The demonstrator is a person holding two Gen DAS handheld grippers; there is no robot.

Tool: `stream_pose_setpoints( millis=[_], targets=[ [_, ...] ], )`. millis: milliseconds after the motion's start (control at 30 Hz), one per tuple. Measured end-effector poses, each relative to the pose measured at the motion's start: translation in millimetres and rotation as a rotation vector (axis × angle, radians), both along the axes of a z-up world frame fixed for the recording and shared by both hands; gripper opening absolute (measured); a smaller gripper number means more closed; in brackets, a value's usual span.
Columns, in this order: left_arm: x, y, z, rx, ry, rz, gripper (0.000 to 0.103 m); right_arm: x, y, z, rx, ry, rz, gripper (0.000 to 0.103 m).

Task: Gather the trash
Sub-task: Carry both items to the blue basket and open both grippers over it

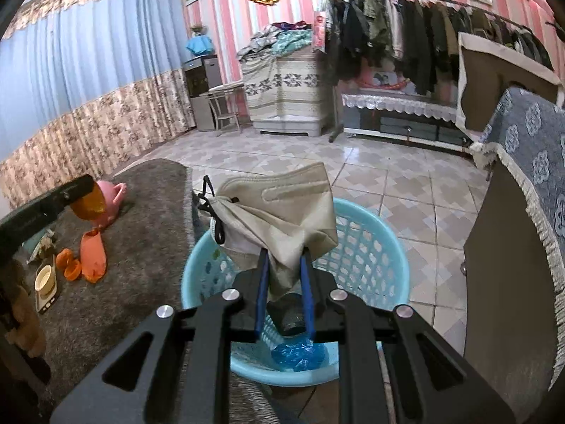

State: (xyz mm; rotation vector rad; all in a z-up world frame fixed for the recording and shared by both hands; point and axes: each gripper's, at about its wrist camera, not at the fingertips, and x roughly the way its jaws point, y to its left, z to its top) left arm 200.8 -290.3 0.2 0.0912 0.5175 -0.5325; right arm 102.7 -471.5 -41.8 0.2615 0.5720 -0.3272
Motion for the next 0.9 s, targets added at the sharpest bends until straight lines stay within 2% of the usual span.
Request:
stream_pose_setpoints(
  millis=[333,533,567,667,700,800,900],
  targets=[
    [0,-78,-28,0.055,0.025,-0.119,0.026,-6,-29,-12,0.06,0.024,-0.092,0.018],
    [11,-108,-47,0.081,0.046,-0.154,0.029,-10,-43,-21,0.095,0.031,-0.125,0.018],
    [12,-112,-48,0.085,0.048,-0.158,0.035,-9,-44,-23,0.101,0.032,-0.126,0.018],
    [16,-117,-48,0.091,0.02,-0.133,0.066,-7,-43,-27,0.102,0.038,-0.118,0.018],
    [18,-115,-46,0.084,0.014,-0.124,0.072,-5,-44,-27,0.102,0.042,-0.114,0.018],
    [23,-111,-42,0.076,0.013,-0.098,0.082,1,-38,-30,0.098,0.053,-0.096,0.018],
    [26,-100,-38,0.088,-0.014,-0.059,0.088,8,-35,-33,0.092,0.067,-0.085,0.018]
  ],
)
